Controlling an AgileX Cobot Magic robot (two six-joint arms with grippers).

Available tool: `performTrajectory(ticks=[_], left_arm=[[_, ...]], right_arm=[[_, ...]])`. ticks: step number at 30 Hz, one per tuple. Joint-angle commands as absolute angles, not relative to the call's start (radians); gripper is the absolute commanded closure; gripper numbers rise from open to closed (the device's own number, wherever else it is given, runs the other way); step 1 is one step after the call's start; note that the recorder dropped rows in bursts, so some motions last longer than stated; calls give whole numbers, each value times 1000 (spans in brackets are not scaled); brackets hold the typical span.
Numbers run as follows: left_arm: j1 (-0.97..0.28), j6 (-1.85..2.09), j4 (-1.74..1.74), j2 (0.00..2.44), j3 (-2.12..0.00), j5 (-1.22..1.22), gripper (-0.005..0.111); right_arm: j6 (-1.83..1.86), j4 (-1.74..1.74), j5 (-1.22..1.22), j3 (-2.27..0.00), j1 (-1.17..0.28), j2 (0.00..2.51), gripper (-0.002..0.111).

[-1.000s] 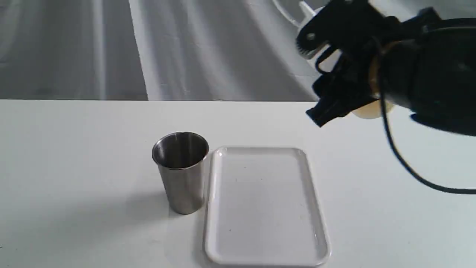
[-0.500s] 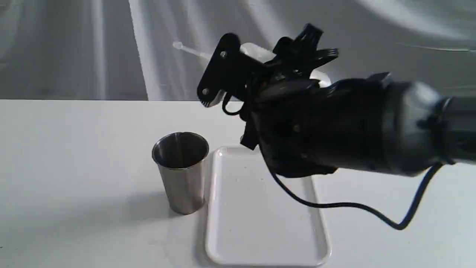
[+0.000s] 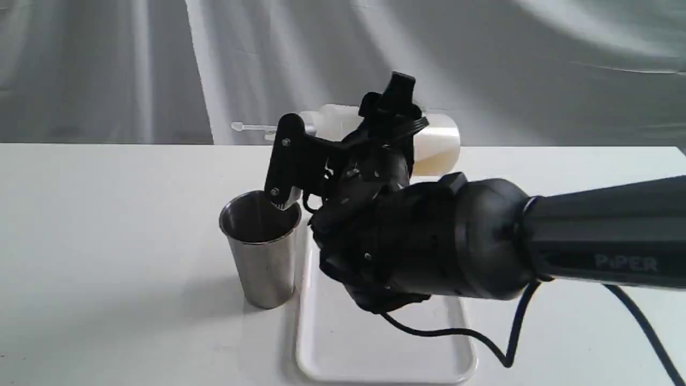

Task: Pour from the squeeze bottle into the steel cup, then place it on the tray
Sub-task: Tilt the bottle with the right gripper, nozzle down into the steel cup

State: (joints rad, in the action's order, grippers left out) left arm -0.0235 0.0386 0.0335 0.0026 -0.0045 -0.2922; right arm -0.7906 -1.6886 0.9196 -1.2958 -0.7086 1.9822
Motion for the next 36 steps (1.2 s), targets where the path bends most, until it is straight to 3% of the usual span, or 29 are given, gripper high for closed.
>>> performTrajectory(ticks=[1,36], left_arm=[[-22,37,33,0,0,-285,107],[-22,34,33,0,0,-285,107]], right_arm=[[-819,-1744,957,-1306,-708,1983,95],[-864,-1744,1060,-1443,-712,2139,95]])
